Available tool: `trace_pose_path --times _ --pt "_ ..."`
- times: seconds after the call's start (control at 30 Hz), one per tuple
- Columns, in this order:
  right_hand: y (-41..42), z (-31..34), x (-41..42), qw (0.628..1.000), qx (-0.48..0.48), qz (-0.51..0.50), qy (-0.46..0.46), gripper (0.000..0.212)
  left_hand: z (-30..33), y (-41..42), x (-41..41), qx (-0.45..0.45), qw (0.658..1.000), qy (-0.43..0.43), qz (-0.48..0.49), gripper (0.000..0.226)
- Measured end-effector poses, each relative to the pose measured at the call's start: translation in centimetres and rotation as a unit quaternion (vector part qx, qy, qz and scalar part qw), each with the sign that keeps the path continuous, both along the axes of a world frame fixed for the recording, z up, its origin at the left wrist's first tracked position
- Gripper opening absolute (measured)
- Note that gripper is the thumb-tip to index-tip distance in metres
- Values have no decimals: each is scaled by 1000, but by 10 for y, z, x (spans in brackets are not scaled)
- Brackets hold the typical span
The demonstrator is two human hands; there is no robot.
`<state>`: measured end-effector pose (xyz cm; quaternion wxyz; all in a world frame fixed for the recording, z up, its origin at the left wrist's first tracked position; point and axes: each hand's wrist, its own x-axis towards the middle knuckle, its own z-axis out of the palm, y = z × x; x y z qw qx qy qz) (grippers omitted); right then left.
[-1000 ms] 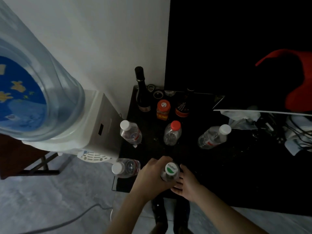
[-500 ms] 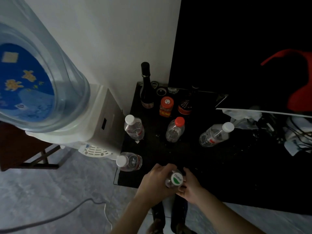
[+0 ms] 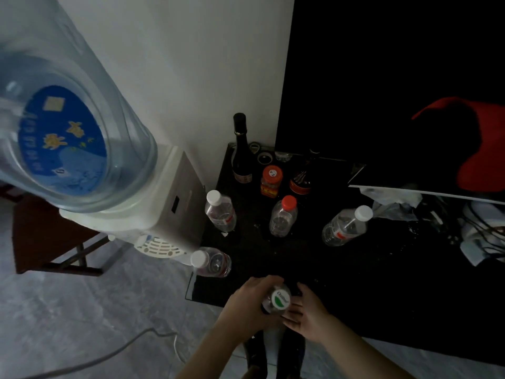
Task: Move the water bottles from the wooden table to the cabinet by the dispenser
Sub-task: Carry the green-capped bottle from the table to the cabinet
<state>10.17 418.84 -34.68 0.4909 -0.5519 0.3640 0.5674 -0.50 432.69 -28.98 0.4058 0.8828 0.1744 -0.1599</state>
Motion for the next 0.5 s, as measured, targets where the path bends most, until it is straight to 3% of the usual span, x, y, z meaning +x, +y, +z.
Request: trace_pose_path --times 0.2,0.33,0.5 --pt "-5 38 21 995 9 92 -39 42 15 6 1 32 996 68 -54 94" --pt "-6 76 43 982 23 162 -95 40 43 18 9 138 989 47 -33 79" --pt "10 137 75 955 76 222 -182 38 101 30 38 219 973 -71 33 50"
